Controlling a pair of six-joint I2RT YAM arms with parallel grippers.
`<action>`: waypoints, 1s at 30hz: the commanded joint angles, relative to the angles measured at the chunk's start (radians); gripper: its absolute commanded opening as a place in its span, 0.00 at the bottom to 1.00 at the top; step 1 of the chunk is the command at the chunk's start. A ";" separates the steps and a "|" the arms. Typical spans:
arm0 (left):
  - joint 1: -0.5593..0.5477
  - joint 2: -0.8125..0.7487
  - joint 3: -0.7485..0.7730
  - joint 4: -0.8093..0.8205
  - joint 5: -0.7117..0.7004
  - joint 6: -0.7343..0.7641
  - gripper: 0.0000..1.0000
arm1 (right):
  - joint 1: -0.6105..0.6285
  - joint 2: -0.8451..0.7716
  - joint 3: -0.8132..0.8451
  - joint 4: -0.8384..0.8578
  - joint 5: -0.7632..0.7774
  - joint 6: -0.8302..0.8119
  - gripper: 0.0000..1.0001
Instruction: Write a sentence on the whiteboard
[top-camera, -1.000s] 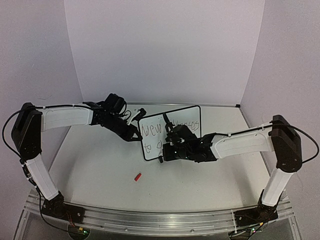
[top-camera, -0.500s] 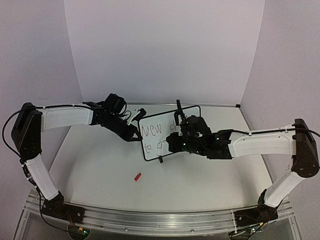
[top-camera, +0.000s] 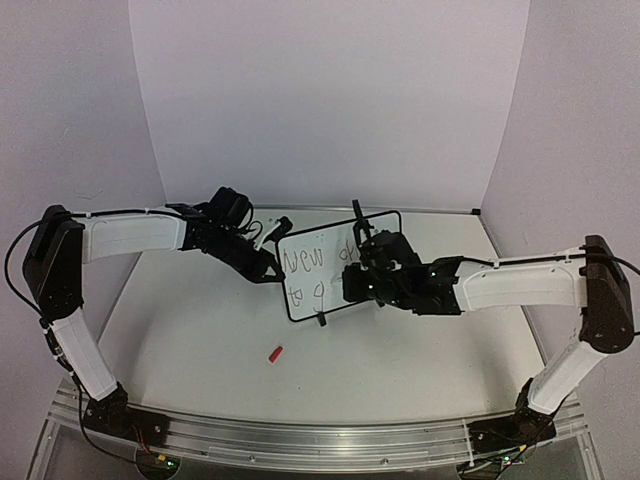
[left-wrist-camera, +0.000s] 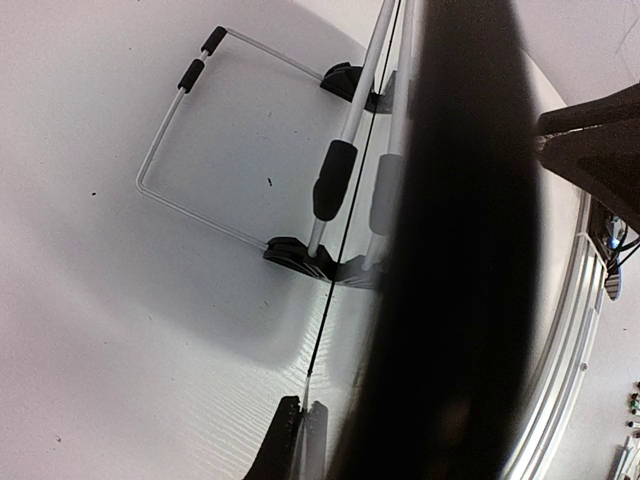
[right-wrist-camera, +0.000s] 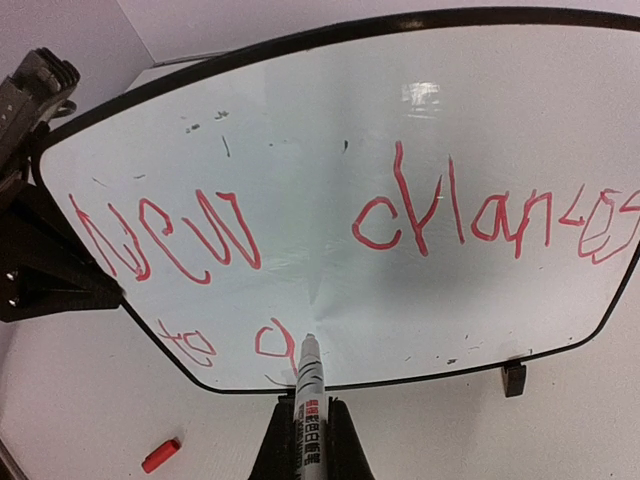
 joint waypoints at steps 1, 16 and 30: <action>-0.009 0.003 0.042 -0.031 -0.008 0.013 0.00 | -0.008 0.029 0.056 -0.002 0.018 -0.027 0.00; -0.009 0.004 0.042 -0.032 -0.007 0.013 0.00 | -0.010 0.068 0.082 0.015 0.008 -0.039 0.00; -0.010 0.001 0.043 -0.033 -0.008 0.015 0.00 | -0.011 0.129 0.097 -0.009 0.010 -0.023 0.00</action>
